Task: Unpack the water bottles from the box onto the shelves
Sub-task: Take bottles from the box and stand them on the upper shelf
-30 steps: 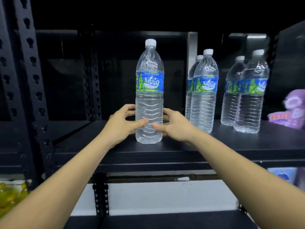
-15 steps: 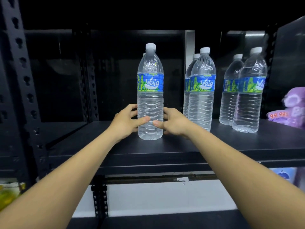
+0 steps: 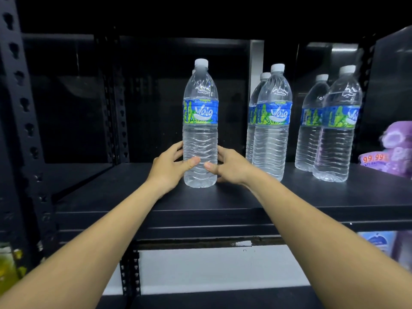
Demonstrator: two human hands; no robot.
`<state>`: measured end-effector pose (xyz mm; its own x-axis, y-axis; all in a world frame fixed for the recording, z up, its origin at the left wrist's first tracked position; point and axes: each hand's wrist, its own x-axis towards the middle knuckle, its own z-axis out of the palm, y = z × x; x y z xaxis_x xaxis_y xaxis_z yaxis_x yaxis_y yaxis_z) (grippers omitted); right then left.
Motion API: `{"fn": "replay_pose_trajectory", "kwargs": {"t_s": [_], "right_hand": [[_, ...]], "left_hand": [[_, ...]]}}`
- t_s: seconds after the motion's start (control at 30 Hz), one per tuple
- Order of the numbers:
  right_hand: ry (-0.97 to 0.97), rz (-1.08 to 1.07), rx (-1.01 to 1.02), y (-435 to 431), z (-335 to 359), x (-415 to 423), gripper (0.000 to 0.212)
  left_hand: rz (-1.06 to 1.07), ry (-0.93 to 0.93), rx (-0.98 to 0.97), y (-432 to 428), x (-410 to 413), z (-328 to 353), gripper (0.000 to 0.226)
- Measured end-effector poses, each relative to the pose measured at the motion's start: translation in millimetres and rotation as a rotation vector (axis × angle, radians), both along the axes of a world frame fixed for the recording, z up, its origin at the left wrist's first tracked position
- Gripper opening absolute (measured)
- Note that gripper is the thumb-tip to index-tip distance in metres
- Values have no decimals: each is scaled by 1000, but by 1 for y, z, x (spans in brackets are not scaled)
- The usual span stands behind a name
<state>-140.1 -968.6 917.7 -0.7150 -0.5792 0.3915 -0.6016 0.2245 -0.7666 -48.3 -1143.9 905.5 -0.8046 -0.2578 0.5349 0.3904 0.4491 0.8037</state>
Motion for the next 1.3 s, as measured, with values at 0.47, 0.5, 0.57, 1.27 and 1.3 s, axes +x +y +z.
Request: {"fn": "replay_pose_trajectory", "kwargs": {"t_s": [0.47, 0.5, 0.57, 1.27, 1.3], "right_hand": [[-33, 15, -136, -9, -11, 2, 50], [-32, 4, -149, -10, -13, 2, 50], [-15, -25, -145, -13, -16, 1, 52], [224, -408, 70, -14, -9, 20, 57], [234, -430, 132, -12, -7, 22, 61]], "left_hand": [[16, -4, -51, -1, -2, -2, 57], [18, -1, -59, 0, -2, -2, 58], [30, 0, -84, 0, -1, -1, 56], [186, -21, -251, 2, -2, -1, 57], [205, -16, -278, 4, 0, 0, 54]]}}
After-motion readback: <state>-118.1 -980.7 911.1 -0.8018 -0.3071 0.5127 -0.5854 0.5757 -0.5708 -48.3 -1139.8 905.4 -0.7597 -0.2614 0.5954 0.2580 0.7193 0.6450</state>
